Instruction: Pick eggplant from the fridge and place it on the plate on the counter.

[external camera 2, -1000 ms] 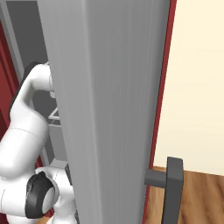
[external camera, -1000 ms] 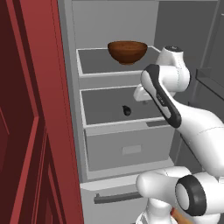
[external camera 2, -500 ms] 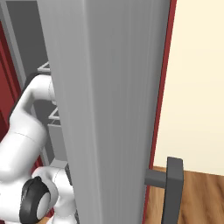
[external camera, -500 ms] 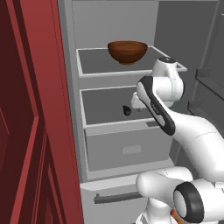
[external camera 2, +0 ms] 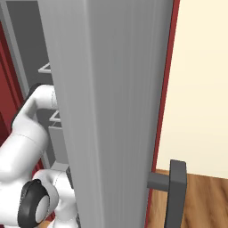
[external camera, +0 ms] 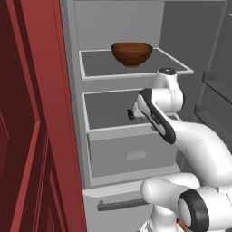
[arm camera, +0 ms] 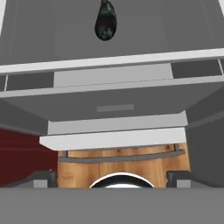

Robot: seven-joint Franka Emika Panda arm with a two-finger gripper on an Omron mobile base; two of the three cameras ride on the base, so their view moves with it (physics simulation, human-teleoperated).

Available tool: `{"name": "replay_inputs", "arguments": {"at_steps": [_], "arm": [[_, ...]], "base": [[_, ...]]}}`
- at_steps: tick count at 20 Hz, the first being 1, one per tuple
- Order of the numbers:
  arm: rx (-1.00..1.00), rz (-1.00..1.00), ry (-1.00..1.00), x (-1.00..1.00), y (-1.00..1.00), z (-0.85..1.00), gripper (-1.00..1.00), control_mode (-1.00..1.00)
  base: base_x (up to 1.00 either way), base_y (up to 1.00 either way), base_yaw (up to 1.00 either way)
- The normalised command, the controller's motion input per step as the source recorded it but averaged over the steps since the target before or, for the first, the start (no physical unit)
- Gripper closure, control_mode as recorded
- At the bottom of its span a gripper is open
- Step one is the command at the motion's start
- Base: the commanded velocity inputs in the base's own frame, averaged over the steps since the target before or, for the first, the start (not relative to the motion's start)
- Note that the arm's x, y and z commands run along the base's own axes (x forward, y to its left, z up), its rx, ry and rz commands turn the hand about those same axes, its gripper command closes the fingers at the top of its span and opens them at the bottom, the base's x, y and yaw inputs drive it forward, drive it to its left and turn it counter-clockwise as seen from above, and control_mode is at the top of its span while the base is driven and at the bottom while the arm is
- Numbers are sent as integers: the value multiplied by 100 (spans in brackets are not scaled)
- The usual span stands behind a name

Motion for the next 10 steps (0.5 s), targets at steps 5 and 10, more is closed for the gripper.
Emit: {"name": "replay_inputs", "arguments": {"at_steps": [5, 10], "arm": [[-2, 0, -16, 28, 0, -39, -100, -100], [-2, 0, -22, 15, 0, -15, -100, -100]], "base": [[0, 0, 0], [0, 0, 0]]}}
